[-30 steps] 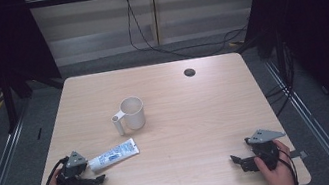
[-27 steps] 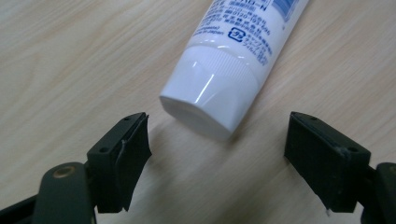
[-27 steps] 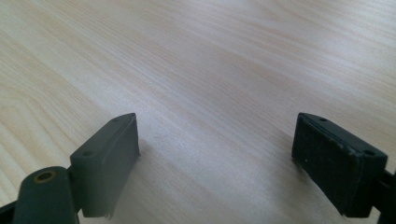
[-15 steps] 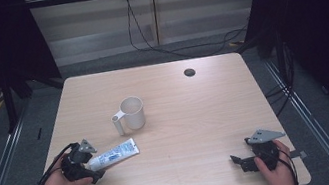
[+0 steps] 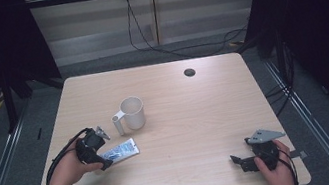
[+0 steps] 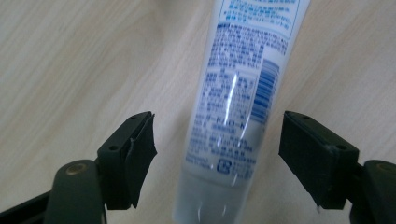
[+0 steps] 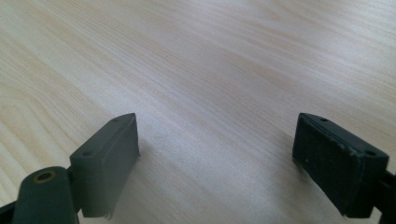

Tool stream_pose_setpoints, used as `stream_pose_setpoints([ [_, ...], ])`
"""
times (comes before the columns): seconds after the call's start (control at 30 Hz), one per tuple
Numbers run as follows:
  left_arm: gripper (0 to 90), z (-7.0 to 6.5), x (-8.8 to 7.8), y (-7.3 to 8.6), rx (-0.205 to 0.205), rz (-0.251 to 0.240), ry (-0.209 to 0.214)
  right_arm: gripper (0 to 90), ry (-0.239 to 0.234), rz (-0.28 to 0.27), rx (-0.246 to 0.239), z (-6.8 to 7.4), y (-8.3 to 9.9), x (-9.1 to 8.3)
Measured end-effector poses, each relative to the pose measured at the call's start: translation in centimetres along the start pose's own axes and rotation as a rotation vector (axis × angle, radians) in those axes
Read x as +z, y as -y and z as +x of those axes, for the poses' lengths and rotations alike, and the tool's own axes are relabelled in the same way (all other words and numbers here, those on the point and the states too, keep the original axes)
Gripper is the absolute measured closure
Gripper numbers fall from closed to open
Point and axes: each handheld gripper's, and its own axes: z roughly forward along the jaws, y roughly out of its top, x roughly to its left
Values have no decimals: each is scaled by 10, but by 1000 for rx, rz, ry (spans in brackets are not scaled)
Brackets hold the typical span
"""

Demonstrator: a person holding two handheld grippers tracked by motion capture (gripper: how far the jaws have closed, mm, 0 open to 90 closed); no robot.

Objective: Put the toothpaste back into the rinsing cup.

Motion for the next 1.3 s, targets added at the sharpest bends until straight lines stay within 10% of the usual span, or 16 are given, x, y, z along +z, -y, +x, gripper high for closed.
stream_pose_setpoints([
  [0.47,321,-7,15,-36,73,79,33,140,1,2,2,0,0,0],
  [1.3,401,-9,34,-46,123,114,66,140,0,1,-2,0,0,0],
])
